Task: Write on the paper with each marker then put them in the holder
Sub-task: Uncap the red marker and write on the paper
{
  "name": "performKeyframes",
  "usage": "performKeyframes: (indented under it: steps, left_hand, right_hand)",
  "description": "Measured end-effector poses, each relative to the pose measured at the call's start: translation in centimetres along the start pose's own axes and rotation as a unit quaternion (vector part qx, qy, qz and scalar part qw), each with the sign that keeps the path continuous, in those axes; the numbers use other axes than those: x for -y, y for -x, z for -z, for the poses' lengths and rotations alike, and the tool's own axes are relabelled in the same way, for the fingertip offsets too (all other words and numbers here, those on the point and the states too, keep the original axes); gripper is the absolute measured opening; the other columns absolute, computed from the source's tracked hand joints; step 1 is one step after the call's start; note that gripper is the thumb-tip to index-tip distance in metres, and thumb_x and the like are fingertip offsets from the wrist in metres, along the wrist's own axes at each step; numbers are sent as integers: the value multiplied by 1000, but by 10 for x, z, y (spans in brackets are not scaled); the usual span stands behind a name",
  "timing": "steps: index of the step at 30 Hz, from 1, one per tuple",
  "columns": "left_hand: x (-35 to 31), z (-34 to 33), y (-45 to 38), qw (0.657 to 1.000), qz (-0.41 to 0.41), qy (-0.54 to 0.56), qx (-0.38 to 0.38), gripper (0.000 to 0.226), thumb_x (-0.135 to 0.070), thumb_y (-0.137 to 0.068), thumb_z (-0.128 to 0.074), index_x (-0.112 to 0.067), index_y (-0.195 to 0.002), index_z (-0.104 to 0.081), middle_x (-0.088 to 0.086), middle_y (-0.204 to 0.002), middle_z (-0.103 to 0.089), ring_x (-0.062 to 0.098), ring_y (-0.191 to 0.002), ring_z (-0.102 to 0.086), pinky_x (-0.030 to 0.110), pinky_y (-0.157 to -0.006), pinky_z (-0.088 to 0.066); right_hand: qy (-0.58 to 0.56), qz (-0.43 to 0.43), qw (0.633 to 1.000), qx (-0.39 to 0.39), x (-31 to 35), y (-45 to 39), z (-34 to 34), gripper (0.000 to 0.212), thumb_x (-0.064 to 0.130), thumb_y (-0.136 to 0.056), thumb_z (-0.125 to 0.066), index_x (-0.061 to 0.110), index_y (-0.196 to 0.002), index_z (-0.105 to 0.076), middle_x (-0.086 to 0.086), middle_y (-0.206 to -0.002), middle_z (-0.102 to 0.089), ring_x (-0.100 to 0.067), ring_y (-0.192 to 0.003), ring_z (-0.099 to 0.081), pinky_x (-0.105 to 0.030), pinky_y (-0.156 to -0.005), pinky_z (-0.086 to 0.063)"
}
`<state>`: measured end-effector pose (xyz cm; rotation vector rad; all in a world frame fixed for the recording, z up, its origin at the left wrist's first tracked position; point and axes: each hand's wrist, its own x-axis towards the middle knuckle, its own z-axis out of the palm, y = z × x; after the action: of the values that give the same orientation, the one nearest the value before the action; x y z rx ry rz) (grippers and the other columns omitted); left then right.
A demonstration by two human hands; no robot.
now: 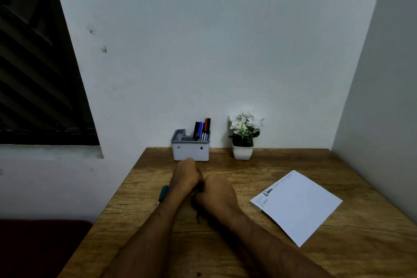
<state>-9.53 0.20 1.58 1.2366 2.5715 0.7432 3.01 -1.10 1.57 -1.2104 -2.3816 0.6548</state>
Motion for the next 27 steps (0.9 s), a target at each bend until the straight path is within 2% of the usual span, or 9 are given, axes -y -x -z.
performKeyframes:
  steps: [4,7,9,12,16,20,23,25,27]
  left_hand:
    - [-17,6,4,982,51,178,48,15,-23,-79,-80,-9,-83,-75,7,-77,-74,18,-68,-71,32,-69,-61]
    - [-34,11,15,895,124,414,106,17,-12,-85,-75,2,-93,-72,15,-81,-73,18,-57,-66,26,-51,-59]
    - [-44,10,21,835,162,503,155,14,-11,-87,-72,1,-92,-68,13,-83,-70,18,-64,-64,26,-53,-57]
    - [-59,1,24,785,185,561,186,9,-8,-93,-63,-1,-88,-65,9,-86,-68,18,-75,-63,31,-66,-55]
    - [-73,-10,25,727,219,621,196,27,6,-97,-40,-2,-84,-62,10,-86,-62,21,-77,-57,36,-76,-49]
    - [-90,-22,28,682,251,659,195,26,6,-98,-37,-1,-92,-61,14,-86,-58,26,-75,-55,38,-84,-45]
    - [-90,-26,20,645,260,700,160,20,0,-101,-39,-3,-92,-57,14,-80,-58,26,-77,-55,35,-75,-47]
    - [-80,-24,3,656,256,704,91,22,-7,-101,-48,-5,-81,-56,11,-64,-62,21,-67,-54,29,-55,-48]
    - [-71,-21,-9,744,243,621,30,19,-10,-93,-65,-3,-75,-62,7,-49,-64,18,-56,-55,26,-43,-47]
  right_hand:
    - [-30,-28,998,-47,-16,3,17,28,19,-89,-69,27,-70,-51,9,-72,-56,-8,-70,-56,-19,-53,-37]
    - [-70,-57,992,-85,-29,0,27,25,28,-89,-70,23,-71,-54,6,-71,-57,-12,-70,-55,-23,-51,-32]
    - [-98,-78,987,-102,-38,-3,31,24,36,-90,-70,17,-76,-65,4,-71,-63,-15,-71,-60,-28,-53,-37]
    - [-111,-93,983,-113,-48,-5,37,28,36,-93,-68,12,-81,-71,1,-74,-67,-19,-75,-64,-29,-56,-38]
    - [-172,-127,970,-115,-58,-10,44,32,33,-93,-67,4,-80,-70,-9,-81,-72,-28,-81,-68,-35,-66,-46]
    - [-256,-167,947,-101,-64,-12,66,29,27,-88,-70,7,-68,-67,-11,-67,-69,-30,-67,-66,-38,-62,-49]
    - [-286,-199,936,-54,-72,-2,83,30,13,-92,-66,2,-65,-69,-8,-55,-62,-22,-51,-58,-31,-53,-44]
    - [-295,-219,930,-3,-80,10,88,28,11,-94,-65,1,-69,-71,-7,-54,-62,-15,-44,-54,-25,-45,-42]
    - [-292,-210,933,9,-92,18,89,27,18,-96,-67,-1,-77,-75,-9,-62,-68,-15,-49,-61,-25,-47,-48]
